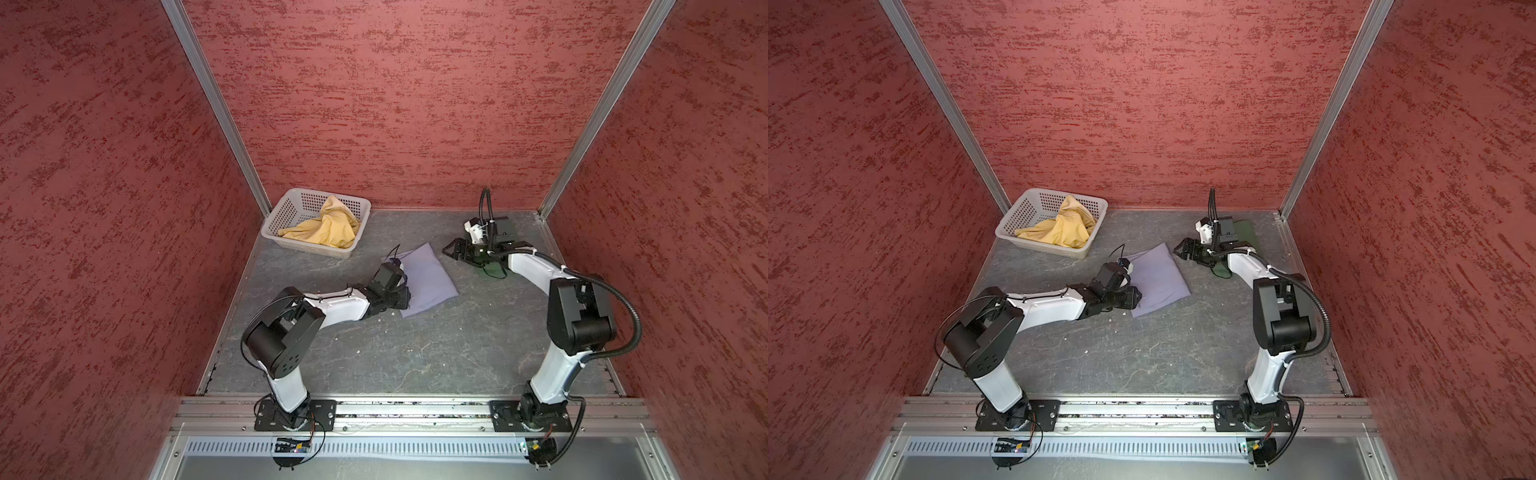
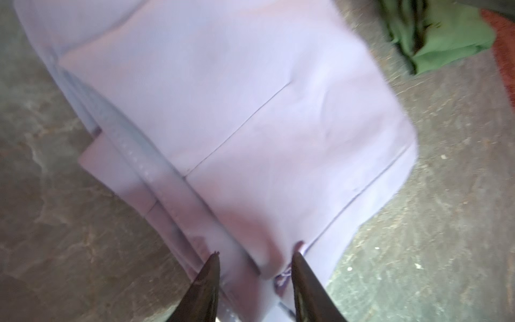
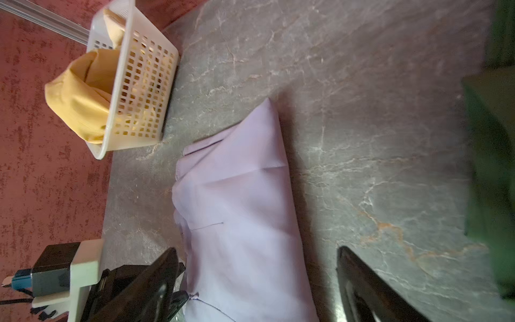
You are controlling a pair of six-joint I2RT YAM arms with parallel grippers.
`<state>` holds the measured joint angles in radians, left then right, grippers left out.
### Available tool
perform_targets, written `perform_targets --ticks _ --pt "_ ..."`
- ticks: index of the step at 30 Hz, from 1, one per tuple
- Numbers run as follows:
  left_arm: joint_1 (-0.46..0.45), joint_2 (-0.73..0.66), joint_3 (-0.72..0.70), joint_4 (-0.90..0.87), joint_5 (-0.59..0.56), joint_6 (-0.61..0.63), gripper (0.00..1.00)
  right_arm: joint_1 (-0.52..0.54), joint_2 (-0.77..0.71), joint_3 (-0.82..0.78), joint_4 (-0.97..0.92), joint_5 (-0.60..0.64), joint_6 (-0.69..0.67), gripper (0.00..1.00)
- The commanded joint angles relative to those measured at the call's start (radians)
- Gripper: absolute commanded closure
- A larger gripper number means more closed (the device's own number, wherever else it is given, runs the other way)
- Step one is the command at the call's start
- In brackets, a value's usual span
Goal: Fold and stack skirts
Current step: Pick up the skirt from the center of the table.
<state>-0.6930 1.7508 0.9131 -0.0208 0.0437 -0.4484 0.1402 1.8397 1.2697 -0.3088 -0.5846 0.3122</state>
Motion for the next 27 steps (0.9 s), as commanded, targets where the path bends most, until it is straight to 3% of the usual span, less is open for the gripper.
perform_targets --ticks 1,13,27 --pt "0.001 0.032 -0.015 0.052 -0.003 -0.027 0.58 -0.002 0.017 0.033 -0.07 -0.02 -0.072 0.12" --pt "0.01 0.097 -0.037 0.069 0.004 -0.051 0.6 -0.003 0.11 0.016 -0.074 0.013 -0.106 0.2" --pt "0.049 0.08 -0.06 0.047 0.054 0.043 0.6 -0.005 0.236 0.133 -0.172 -0.033 -0.267 0.2"
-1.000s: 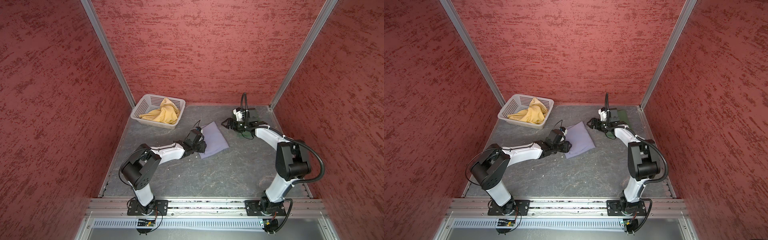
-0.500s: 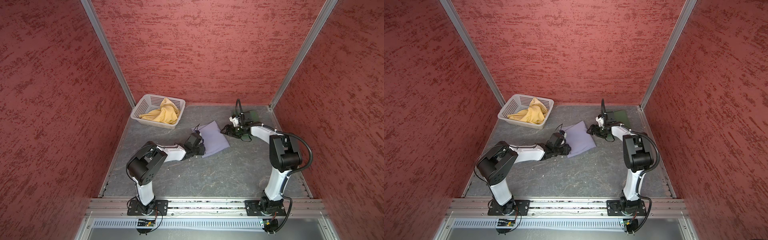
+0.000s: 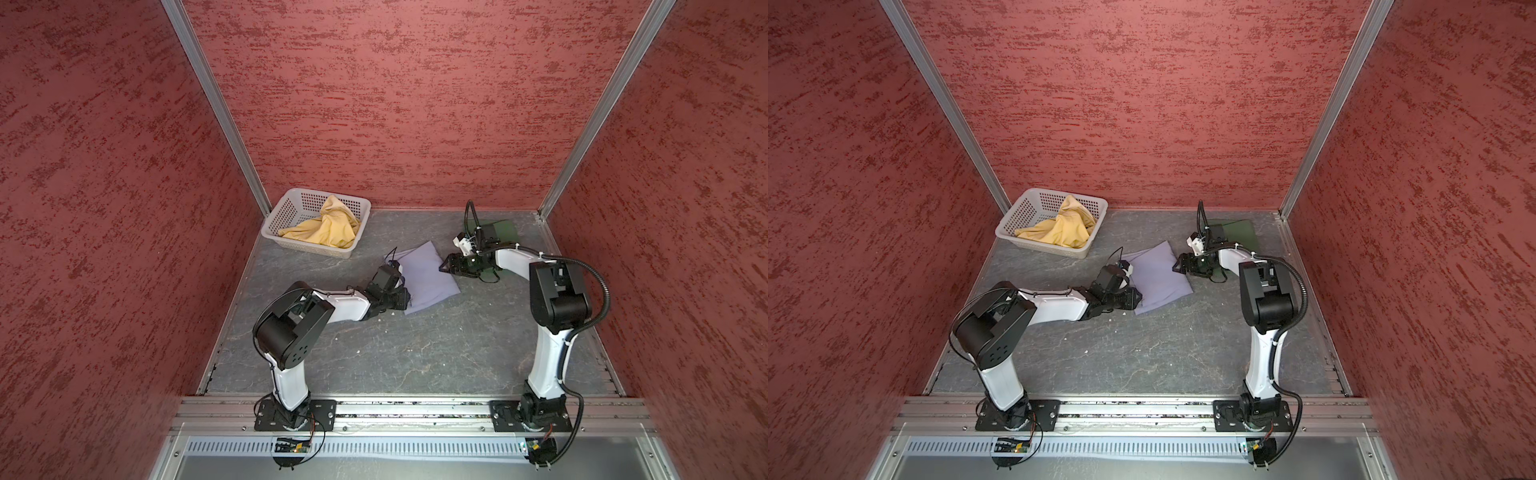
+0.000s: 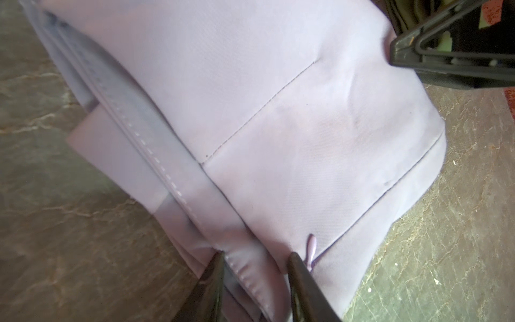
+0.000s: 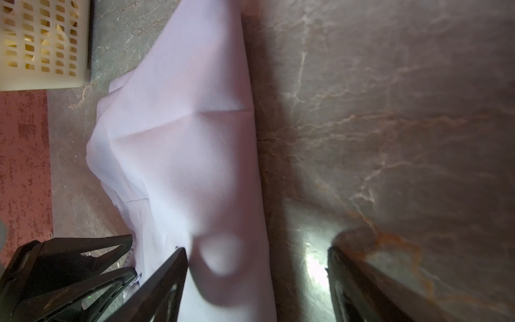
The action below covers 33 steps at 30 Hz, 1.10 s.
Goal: Fold and stack skirts
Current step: Pick up the skirt from the center of the table.
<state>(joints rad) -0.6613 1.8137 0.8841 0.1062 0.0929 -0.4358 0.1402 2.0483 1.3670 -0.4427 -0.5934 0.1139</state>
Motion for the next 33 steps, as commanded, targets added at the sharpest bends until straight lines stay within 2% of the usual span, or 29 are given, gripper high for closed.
perform_targets --ticks 1,9,17,30,33 --pt "0.02 0.017 -0.031 -0.08 0.011 0.033 0.6 -0.005 0.036 0.044 -0.045 -0.03 -0.078 0.2" --pt "0.028 0.03 -0.021 -0.081 0.027 0.042 0.61 -0.004 0.104 0.095 -0.082 -0.133 -0.133 0.23" --pt "0.034 0.035 -0.019 -0.074 0.037 0.04 0.61 0.005 0.143 0.075 -0.055 -0.212 -0.129 0.32" --pt "0.037 0.044 -0.019 -0.069 0.047 0.04 0.61 0.056 0.185 0.07 -0.003 -0.24 -0.078 0.52" --pt "0.037 0.045 -0.021 -0.065 0.048 0.039 0.61 0.064 0.192 0.075 0.011 -0.254 -0.061 0.59"
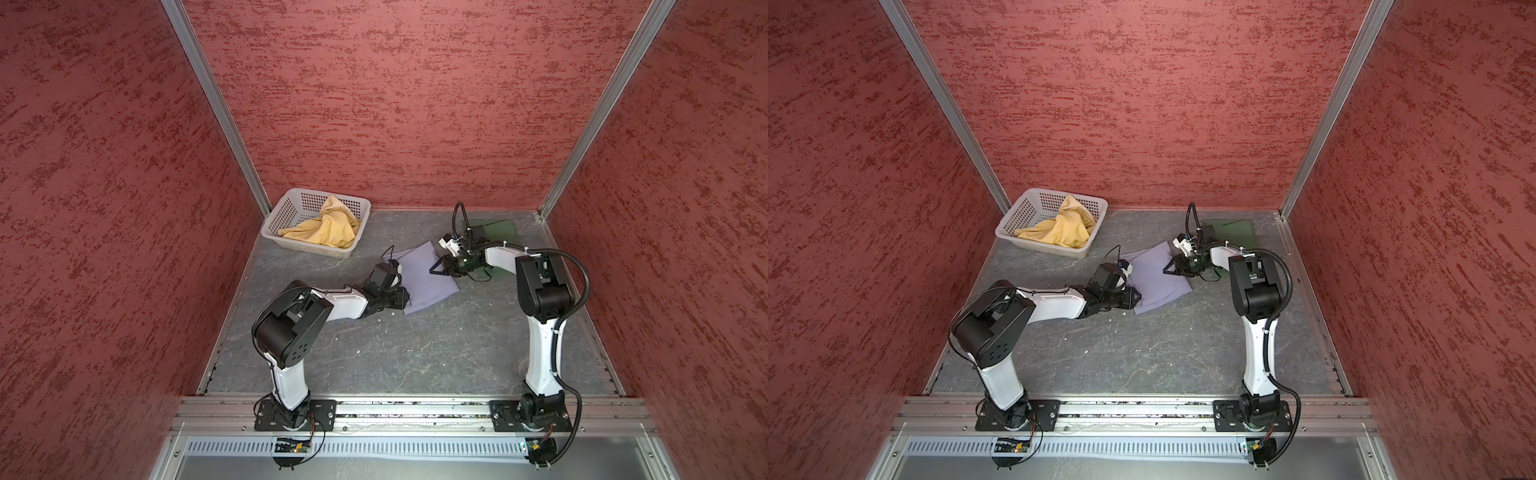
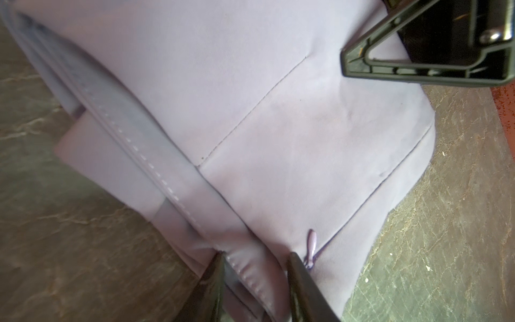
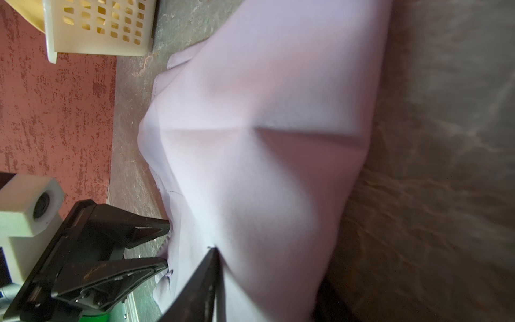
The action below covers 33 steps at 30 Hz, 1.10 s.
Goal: Fold and stack skirts
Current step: Pick up the skirt from the center of the table.
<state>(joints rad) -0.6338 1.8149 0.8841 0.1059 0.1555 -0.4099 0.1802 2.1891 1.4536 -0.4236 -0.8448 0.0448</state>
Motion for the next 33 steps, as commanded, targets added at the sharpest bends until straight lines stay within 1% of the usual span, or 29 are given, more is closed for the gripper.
perform_targets --ticks 1,5,12,16,18,26,29,33 --pt "0.009 0.047 -0.023 -0.064 -0.015 0.013 0.61 0.027 0.053 -0.01 -0.002 -0.008 0.014 0.6" --pt "0.014 0.055 -0.023 -0.058 -0.009 0.009 0.61 0.039 0.058 -0.01 0.023 -0.039 0.035 0.71" --pt "0.016 0.061 -0.025 -0.051 -0.003 0.007 0.61 0.048 0.043 -0.007 0.03 -0.057 0.055 1.0" --pt "0.017 0.055 -0.027 -0.042 0.002 0.004 0.61 0.051 0.009 -0.001 0.024 -0.028 0.056 1.0" --pt "0.021 0.05 -0.028 -0.035 0.008 0.001 0.61 0.051 -0.015 0.007 0.006 0.028 0.045 1.0" --pt "0.043 0.003 -0.029 -0.021 0.006 0.012 0.58 0.049 -0.124 0.122 -0.155 0.361 -0.069 1.0" --pt "0.048 -0.003 -0.036 -0.023 0.003 0.017 0.59 0.048 -0.147 0.187 -0.222 0.449 -0.126 1.0" --pt "0.048 -0.003 -0.045 -0.03 -0.008 0.021 0.59 0.045 -0.138 0.291 -0.314 0.574 -0.181 1.0"
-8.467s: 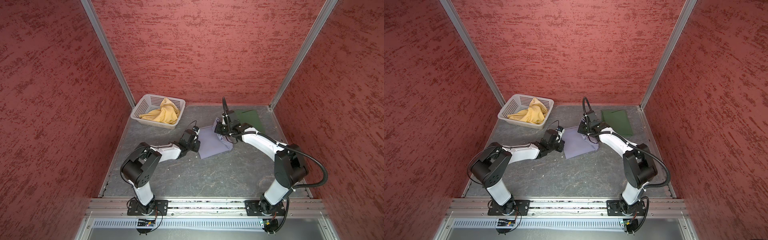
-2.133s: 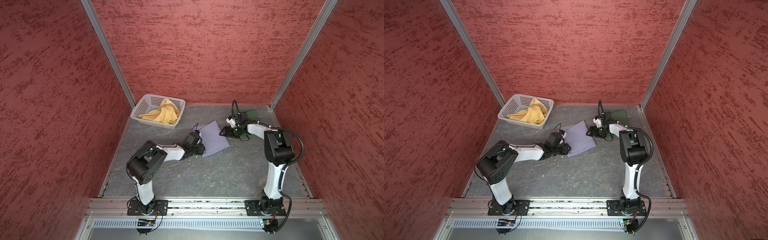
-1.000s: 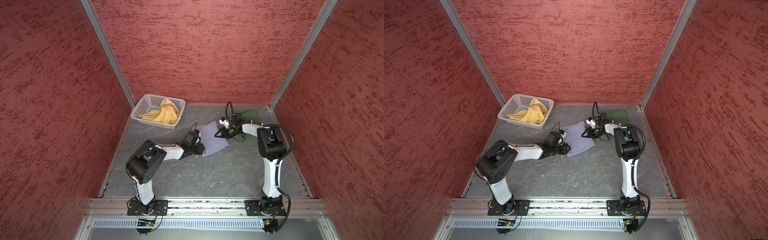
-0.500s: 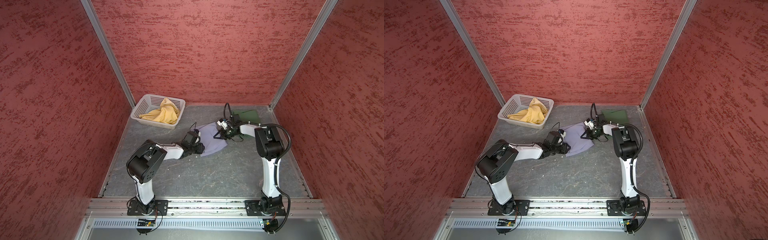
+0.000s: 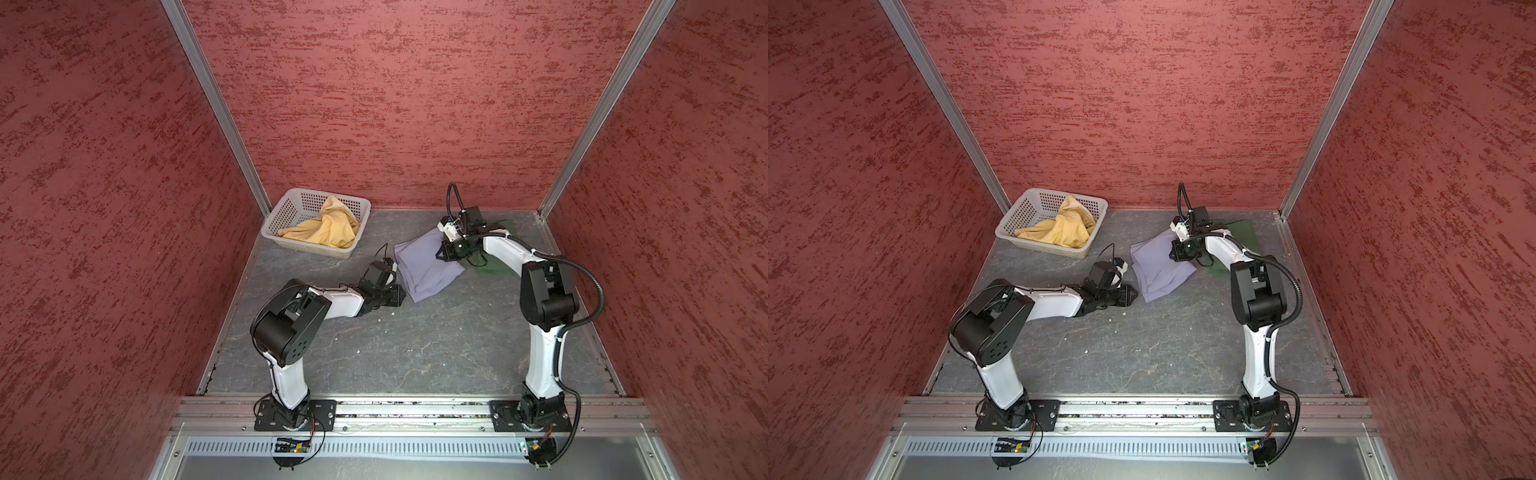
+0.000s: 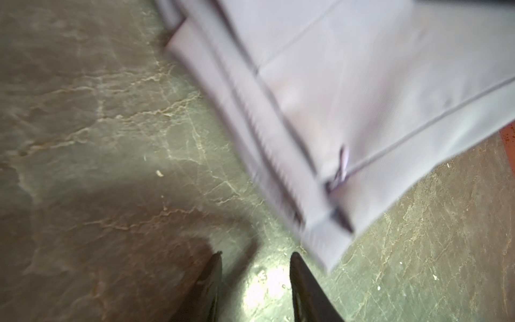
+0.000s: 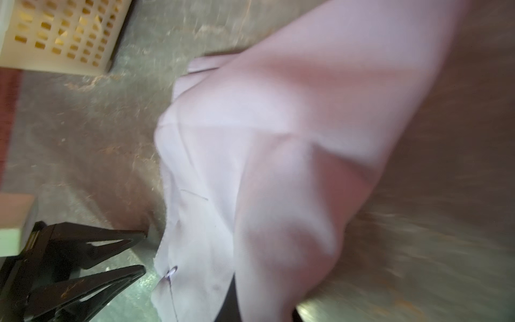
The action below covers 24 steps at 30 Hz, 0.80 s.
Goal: Fold and stack skirts
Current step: Pick up the skirt from the center of the table, then place the skirt on the skirt.
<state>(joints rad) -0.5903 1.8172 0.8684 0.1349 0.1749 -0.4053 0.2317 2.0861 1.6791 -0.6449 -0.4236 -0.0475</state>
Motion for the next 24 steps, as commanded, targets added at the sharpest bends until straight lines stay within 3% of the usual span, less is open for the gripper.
perform_targets --ticks 1,12,24 --pt "0.006 -0.006 -0.032 -0.058 -0.029 0.016 0.58 -0.009 -0.028 0.097 -0.116 0.18 -0.101 1.0" --pt "0.007 -0.011 -0.046 -0.068 -0.037 0.016 0.59 -0.052 0.088 0.387 -0.296 0.302 -0.187 1.0" --pt "0.012 -0.006 -0.029 -0.097 -0.038 0.023 0.59 -0.133 0.098 0.422 -0.319 0.282 -0.233 1.0"
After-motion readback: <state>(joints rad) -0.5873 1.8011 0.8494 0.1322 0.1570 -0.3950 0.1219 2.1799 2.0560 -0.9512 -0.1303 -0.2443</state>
